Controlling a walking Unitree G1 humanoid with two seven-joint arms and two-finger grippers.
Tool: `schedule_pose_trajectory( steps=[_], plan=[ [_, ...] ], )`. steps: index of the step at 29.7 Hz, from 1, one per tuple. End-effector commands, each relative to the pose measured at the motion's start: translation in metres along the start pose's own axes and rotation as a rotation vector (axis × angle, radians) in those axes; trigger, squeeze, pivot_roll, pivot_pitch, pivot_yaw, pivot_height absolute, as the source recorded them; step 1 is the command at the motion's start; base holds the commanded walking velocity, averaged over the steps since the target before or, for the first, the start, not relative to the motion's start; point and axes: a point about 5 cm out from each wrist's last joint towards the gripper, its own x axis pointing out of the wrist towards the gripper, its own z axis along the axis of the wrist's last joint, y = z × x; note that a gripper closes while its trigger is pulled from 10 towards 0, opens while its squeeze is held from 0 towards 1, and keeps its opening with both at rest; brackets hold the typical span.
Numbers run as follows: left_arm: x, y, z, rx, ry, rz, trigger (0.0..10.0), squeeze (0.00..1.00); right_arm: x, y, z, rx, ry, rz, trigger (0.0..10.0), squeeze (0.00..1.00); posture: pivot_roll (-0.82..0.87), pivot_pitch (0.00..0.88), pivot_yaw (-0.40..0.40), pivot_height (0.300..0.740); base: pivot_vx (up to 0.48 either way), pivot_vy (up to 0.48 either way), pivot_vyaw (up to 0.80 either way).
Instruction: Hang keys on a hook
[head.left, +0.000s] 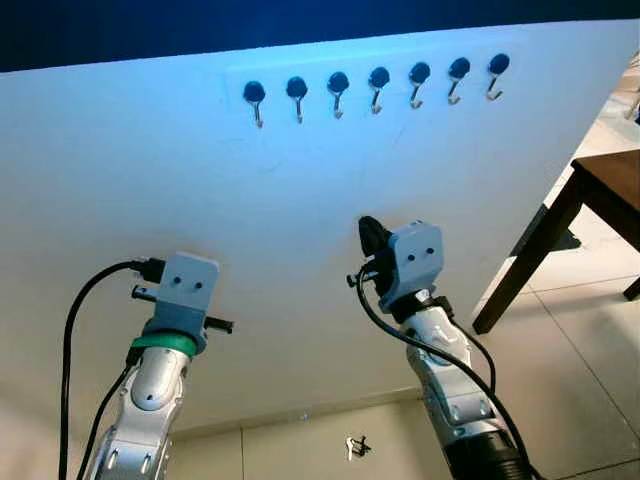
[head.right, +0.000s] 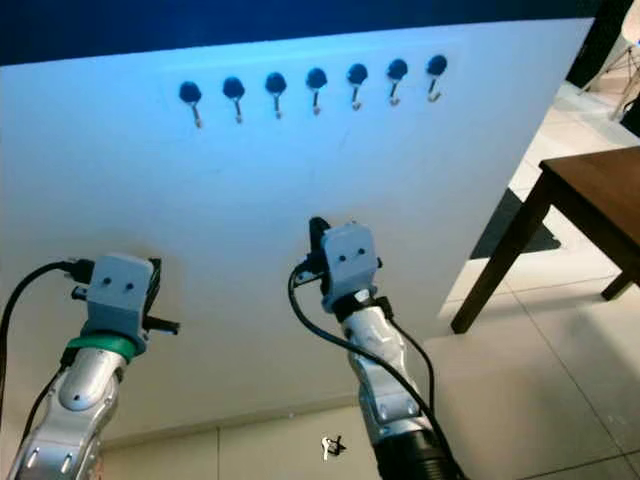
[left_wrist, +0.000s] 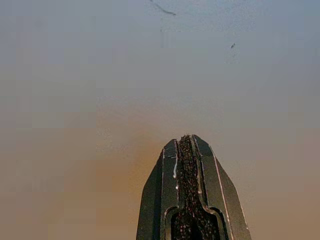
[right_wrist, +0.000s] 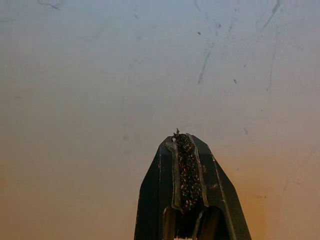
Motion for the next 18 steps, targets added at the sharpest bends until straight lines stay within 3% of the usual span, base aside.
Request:
schedule_pose_trajectory(
  steps=[1, 18],
  plan=[
    [-0.0006, 0.0032, -0.0022, 0.005, 0.007, 0.008, 10.0, 0.0, 0.0008, 0.002, -0.0006, 0.0, -0.003, 0.005, 10.0, 0.0, -0.08, 0.0, 0.096, 0.74, -0.364, 0.0, 0.0],
    [-0.0002, 0.0046, -0.0015, 0.01, 0.002, 0.011, 10.0, 0.0, 0.0004, 0.0027, -0.002, 0.0, 0.001, 0.007, 10.0, 0.0, -0.07, 0.0, 0.099, 0.74, -0.359, 0.0, 0.0]
  ],
)
